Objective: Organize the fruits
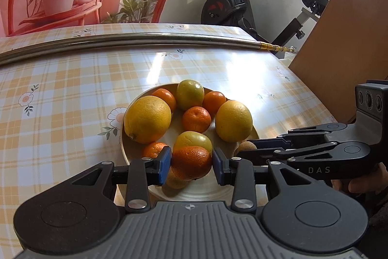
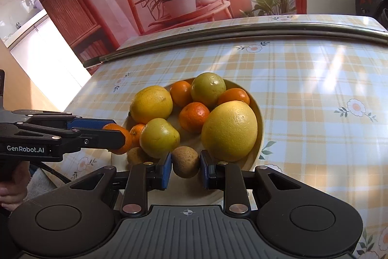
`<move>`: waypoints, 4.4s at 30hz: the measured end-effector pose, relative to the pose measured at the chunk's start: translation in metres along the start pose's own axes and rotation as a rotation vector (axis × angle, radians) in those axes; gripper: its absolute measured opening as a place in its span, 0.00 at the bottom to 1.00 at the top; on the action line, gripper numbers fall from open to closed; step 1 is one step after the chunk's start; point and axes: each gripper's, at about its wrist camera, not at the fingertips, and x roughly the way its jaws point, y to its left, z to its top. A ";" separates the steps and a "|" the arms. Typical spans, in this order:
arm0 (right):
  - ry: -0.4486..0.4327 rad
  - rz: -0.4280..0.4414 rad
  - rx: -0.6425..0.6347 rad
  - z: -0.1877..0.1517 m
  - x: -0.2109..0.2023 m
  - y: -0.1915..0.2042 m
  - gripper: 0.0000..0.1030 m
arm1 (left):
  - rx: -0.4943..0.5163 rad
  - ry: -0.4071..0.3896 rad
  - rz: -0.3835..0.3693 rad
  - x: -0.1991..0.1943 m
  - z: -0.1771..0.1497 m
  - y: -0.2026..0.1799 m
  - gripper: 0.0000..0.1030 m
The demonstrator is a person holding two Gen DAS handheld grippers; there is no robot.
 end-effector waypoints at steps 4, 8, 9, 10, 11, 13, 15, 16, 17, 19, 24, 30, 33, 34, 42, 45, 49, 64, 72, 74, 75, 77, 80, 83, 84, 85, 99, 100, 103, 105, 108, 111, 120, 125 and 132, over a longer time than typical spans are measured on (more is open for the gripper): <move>0.006 -0.001 -0.013 -0.007 -0.008 0.002 0.22 | 0.018 0.012 -0.015 0.002 -0.001 -0.005 0.38; 0.019 -0.007 -0.043 -0.009 -0.009 0.009 0.22 | 0.041 0.019 -0.027 0.004 -0.003 -0.011 0.38; 0.022 -0.009 -0.053 -0.010 -0.009 0.011 0.22 | 0.044 0.022 -0.031 0.004 -0.003 -0.011 0.38; 0.026 -0.009 -0.060 -0.011 -0.009 0.013 0.22 | 0.047 0.025 -0.033 0.005 -0.003 -0.012 0.38; 0.030 -0.007 -0.066 -0.011 -0.009 0.015 0.22 | 0.050 0.027 -0.035 0.005 -0.004 -0.012 0.38; 0.042 0.000 -0.075 -0.013 -0.009 0.016 0.22 | 0.058 0.035 -0.041 0.007 -0.004 -0.014 0.38; 0.058 0.000 -0.072 -0.016 -0.007 0.016 0.22 | 0.067 0.040 -0.045 0.009 -0.004 -0.016 0.38; 0.069 -0.002 -0.070 -0.018 -0.006 0.016 0.22 | 0.073 0.040 -0.046 0.010 -0.005 -0.017 0.38; 0.076 -0.005 -0.069 -0.019 -0.005 0.016 0.22 | 0.076 0.039 -0.046 0.011 -0.004 -0.017 0.38; 0.071 -0.005 -0.060 -0.020 -0.005 0.014 0.22 | 0.079 0.042 -0.046 0.013 -0.004 -0.017 0.38; 0.052 -0.042 -0.051 -0.014 -0.006 0.005 0.22 | 0.093 0.057 -0.054 0.020 -0.004 -0.019 0.38; 0.027 -0.074 -0.048 -0.008 -0.006 -0.008 0.22 | 0.118 0.064 -0.069 0.024 -0.004 -0.023 0.38; 0.025 -0.072 -0.043 -0.008 -0.005 -0.010 0.22 | 0.133 0.057 -0.074 0.026 -0.003 -0.026 0.38; 0.024 -0.072 -0.046 -0.008 -0.005 -0.010 0.22 | 0.137 0.052 -0.074 0.026 -0.003 -0.027 0.38; 0.019 -0.068 -0.039 -0.009 -0.005 -0.010 0.22 | 0.123 0.026 -0.076 0.029 0.005 -0.028 0.38; 0.018 -0.067 -0.039 -0.010 -0.005 -0.010 0.22 | 0.126 0.042 -0.080 0.029 0.004 -0.030 0.38; 0.018 -0.067 -0.038 -0.010 -0.005 -0.011 0.22 | 0.137 0.061 -0.111 0.027 0.000 -0.031 0.38; 0.025 -0.050 -0.032 -0.011 -0.004 -0.009 0.22 | 0.092 0.044 -0.095 0.024 0.001 -0.020 0.37; 0.055 -0.010 -0.033 -0.013 0.002 -0.002 0.26 | 0.062 0.006 -0.061 0.018 0.007 -0.013 0.37; 0.057 -0.010 -0.036 -0.013 0.002 -0.001 0.27 | 0.054 -0.001 -0.054 0.016 0.009 -0.010 0.37; 0.058 -0.011 -0.038 -0.013 0.002 -0.001 0.27 | 0.051 -0.004 -0.048 0.014 0.009 -0.009 0.37; 0.056 -0.021 -0.041 -0.012 0.000 0.000 0.28 | 0.052 -0.018 -0.029 0.011 0.011 -0.008 0.37; 0.039 -0.040 -0.052 -0.008 -0.007 0.002 0.31 | 0.063 -0.060 0.011 0.001 0.015 -0.006 0.38; 0.003 -0.054 -0.059 0.000 -0.017 0.004 0.36 | 0.049 -0.110 0.045 -0.014 0.024 -0.004 0.39; -0.010 -0.064 -0.060 0.003 -0.021 0.004 0.42 | 0.047 -0.125 0.059 -0.018 0.026 -0.004 0.40; -0.028 -0.080 -0.061 0.007 -0.026 0.005 0.47 | 0.046 -0.149 0.081 -0.025 0.030 -0.004 0.41; -0.365 -0.214 -0.051 0.069 -0.129 0.031 1.00 | 0.047 -0.452 0.174 -0.118 0.079 -0.028 0.99; -0.385 -0.218 -0.050 0.072 -0.135 0.032 1.00 | 0.041 -0.471 0.171 -0.125 0.083 -0.030 1.00; -0.454 -0.222 -0.046 0.082 -0.162 0.037 1.00 | 0.044 -0.515 0.171 -0.141 0.091 -0.041 1.00; -0.489 -0.222 -0.048 0.087 -0.178 0.040 1.00 | 0.055 -0.535 0.183 -0.149 0.095 -0.048 1.00; -0.533 -0.234 -0.059 0.094 -0.197 0.046 1.00 | 0.067 -0.564 0.204 -0.160 0.099 -0.058 1.00; -0.572 -0.245 -0.069 0.099 -0.214 0.054 1.00 | 0.061 -0.591 0.197 -0.170 0.101 -0.064 1.00; -0.651 -0.268 -0.106 0.099 -0.249 0.075 1.00 | 0.106 -0.658 0.239 -0.193 0.100 -0.086 1.00; -0.662 -0.267 -0.110 0.098 -0.256 0.080 1.00 | 0.144 -0.673 0.272 -0.198 0.096 -0.096 1.00; -0.665 -0.271 -0.110 0.098 -0.258 0.080 1.00 | 0.165 -0.679 0.287 -0.200 0.096 -0.100 1.00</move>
